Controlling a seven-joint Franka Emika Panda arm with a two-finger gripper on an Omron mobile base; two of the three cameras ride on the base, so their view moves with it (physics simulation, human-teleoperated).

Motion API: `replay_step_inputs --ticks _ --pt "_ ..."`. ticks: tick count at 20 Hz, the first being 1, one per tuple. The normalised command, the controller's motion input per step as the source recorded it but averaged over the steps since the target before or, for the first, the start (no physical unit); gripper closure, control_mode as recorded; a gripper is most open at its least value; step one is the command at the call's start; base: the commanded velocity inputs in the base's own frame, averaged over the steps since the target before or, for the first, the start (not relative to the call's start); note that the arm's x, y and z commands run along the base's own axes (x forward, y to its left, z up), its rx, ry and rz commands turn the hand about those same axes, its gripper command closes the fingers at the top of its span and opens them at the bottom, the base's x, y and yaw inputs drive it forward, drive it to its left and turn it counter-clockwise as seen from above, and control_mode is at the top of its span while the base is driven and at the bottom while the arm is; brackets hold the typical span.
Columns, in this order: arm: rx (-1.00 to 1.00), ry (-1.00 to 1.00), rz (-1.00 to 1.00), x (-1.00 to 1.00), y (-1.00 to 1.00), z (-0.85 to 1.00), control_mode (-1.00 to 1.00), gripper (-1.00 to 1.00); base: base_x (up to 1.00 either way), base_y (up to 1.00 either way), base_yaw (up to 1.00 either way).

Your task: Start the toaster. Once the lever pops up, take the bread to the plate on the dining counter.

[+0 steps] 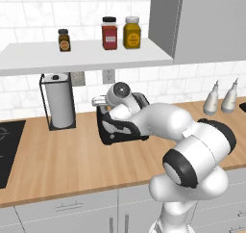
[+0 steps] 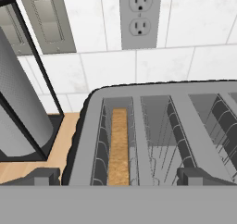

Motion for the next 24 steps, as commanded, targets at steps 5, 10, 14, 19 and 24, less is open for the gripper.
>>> replay_step_inputs --ticks 5,10,14,19,24 --pt "0.00 0.00 0.00 0.00 0.00 0.00 -1.00 -1.00 0.00 0.00 0.00" --pt "0.00 0.00 0.00 0.00 0.00 0.00 -1.00 -1.00 0.00 0.00 0.00" --pt "0.00 0.00 0.00 0.00 0.00 0.00 -1.00 -1.00 0.00 0.00 0.00" --pt "0.00 0.00 0.00 0.00 0.00 0.00 -1.00 -1.00 0.00 0.00 0.00" --pt "0.00 0.00 0.00 0.00 0.00 0.00 -1.00 -1.00 0.00 0.00 0.00"
